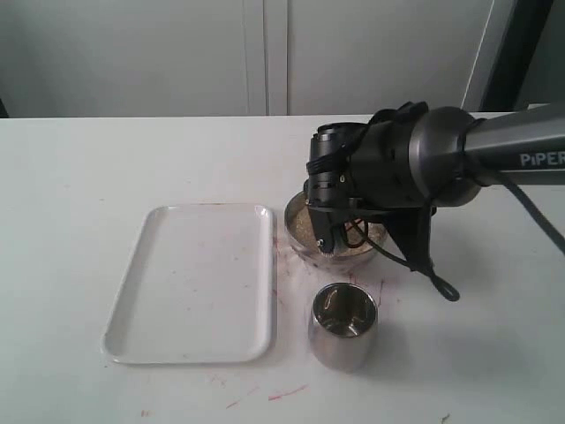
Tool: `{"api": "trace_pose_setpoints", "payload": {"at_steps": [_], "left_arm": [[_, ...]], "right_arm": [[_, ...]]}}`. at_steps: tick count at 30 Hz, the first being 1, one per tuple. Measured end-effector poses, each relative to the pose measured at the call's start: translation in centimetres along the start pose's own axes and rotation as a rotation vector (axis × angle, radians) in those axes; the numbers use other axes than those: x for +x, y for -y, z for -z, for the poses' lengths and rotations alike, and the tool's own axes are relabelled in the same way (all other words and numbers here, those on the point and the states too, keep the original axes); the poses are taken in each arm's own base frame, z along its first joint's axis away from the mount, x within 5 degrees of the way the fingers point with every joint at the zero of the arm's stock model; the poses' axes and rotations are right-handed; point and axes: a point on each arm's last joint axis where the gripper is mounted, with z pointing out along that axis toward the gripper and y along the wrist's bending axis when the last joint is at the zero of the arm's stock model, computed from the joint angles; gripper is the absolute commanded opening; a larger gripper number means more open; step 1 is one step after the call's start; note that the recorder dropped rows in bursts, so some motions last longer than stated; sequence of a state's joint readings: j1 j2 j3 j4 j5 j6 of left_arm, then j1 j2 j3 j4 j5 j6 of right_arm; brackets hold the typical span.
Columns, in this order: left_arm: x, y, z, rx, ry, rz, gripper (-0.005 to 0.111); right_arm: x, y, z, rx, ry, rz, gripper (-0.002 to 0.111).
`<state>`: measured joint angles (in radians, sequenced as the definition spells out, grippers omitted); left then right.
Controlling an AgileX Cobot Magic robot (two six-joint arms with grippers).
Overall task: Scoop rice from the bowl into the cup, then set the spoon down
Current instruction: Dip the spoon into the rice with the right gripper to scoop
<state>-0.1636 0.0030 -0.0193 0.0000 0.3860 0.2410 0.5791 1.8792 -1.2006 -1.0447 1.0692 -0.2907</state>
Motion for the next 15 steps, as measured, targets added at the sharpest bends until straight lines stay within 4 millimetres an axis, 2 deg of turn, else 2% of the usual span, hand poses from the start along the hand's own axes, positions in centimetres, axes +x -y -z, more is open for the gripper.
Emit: {"api": "trace_pose_setpoints", "payload": {"at_steps": [15], "left_arm": [[0.0,0.0,0.0,0.0,0.0,0.0,0.014]], "right_arm": [[-0.58,-0.44,0.03,-0.049,0.063,-0.023,0.0]]}}
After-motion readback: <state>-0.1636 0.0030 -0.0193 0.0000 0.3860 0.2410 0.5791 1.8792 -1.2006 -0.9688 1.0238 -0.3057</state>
